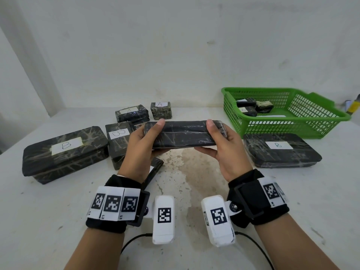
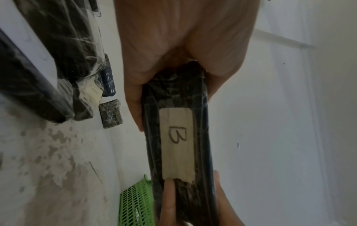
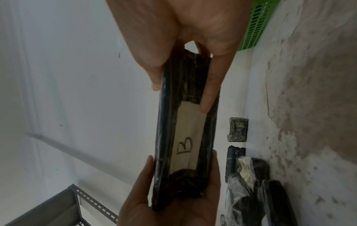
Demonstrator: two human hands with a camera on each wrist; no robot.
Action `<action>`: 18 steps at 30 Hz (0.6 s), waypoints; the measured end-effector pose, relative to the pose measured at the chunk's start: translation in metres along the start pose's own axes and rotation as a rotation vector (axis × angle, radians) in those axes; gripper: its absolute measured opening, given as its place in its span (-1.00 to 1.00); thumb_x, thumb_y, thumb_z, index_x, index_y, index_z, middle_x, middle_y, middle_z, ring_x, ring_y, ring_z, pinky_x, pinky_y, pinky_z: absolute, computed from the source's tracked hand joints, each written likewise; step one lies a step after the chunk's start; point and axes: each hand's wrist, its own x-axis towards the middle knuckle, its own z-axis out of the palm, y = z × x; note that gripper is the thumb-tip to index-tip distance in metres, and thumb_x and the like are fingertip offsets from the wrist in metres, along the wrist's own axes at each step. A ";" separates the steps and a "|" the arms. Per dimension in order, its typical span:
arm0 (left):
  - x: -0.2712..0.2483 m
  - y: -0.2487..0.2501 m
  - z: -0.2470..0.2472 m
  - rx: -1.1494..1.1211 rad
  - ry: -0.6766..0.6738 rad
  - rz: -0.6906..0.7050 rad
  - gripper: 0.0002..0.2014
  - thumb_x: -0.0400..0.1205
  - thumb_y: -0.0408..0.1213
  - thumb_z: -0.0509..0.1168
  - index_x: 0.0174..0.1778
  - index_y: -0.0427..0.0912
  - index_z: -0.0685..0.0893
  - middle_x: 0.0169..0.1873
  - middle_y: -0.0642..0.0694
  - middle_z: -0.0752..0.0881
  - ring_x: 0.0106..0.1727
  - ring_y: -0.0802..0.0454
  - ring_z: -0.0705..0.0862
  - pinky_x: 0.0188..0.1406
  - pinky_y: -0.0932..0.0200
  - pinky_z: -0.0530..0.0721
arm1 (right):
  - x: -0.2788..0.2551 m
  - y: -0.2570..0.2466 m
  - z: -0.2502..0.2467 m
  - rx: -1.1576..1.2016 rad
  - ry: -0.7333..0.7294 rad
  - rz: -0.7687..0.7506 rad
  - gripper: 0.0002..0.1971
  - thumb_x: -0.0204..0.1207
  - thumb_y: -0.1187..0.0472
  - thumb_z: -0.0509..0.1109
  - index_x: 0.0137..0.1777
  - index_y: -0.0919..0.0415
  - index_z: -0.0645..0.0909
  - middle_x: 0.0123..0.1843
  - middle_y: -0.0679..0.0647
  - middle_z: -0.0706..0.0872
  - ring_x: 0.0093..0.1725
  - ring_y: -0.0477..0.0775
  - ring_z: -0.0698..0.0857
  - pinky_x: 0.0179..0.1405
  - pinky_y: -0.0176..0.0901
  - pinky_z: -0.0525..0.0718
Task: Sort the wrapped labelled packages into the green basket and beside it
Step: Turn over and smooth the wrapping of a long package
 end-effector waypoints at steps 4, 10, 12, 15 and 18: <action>0.001 0.000 -0.001 0.034 0.031 0.012 -0.89 0.61 -0.25 0.38 -0.04 -0.21 0.69 -0.34 0.00 0.82 -0.27 0.09 0.81 -0.20 0.05 0.78 | -0.001 0.001 0.003 -0.013 -0.001 -0.017 -0.76 0.65 0.11 0.36 0.10 0.27 0.71 -0.07 0.12 0.81 -0.02 0.01 0.81 -0.09 -0.05 0.82; 0.002 0.002 -0.003 0.046 0.032 0.021 -0.86 0.60 -0.25 0.41 -0.01 -0.22 0.68 -0.28 -0.05 0.81 -0.21 0.00 0.79 0.07 -0.27 0.73 | -0.003 0.002 0.007 -0.010 0.015 -0.021 -0.77 0.53 0.08 0.48 0.07 0.21 0.70 -0.05 0.09 0.82 -0.03 0.00 0.82 -0.09 -0.05 0.82; -0.001 0.003 -0.001 0.028 -0.022 0.019 -0.77 0.44 -0.17 0.47 -0.06 -0.19 0.68 -0.36 0.02 0.80 -0.28 0.10 0.78 -0.11 0.00 0.82 | -0.002 0.002 0.005 -0.014 0.044 -0.033 -0.81 0.57 0.15 0.47 0.08 0.25 0.70 -0.04 0.12 0.81 -0.02 0.02 0.82 -0.07 -0.04 0.82; -0.001 0.001 0.000 0.046 -0.016 0.030 -0.85 0.43 -0.29 0.50 -0.15 -0.19 0.69 -0.40 0.02 0.80 -0.32 0.12 0.79 -0.29 0.21 0.77 | -0.002 0.002 0.005 -0.026 0.050 -0.034 -0.81 0.58 0.15 0.46 0.08 0.25 0.71 -0.04 0.12 0.82 -0.02 0.03 0.82 -0.08 -0.04 0.82; 0.002 -0.001 -0.003 0.090 0.033 0.048 -0.90 0.53 -0.39 0.47 -0.11 -0.19 0.69 -0.35 -0.02 0.82 -0.26 0.03 0.81 -0.18 0.02 0.80 | -0.004 0.002 0.008 -0.016 0.017 -0.009 -0.72 0.52 0.08 0.50 0.12 0.25 0.70 -0.01 0.11 0.82 -0.02 0.01 0.83 -0.11 -0.04 0.83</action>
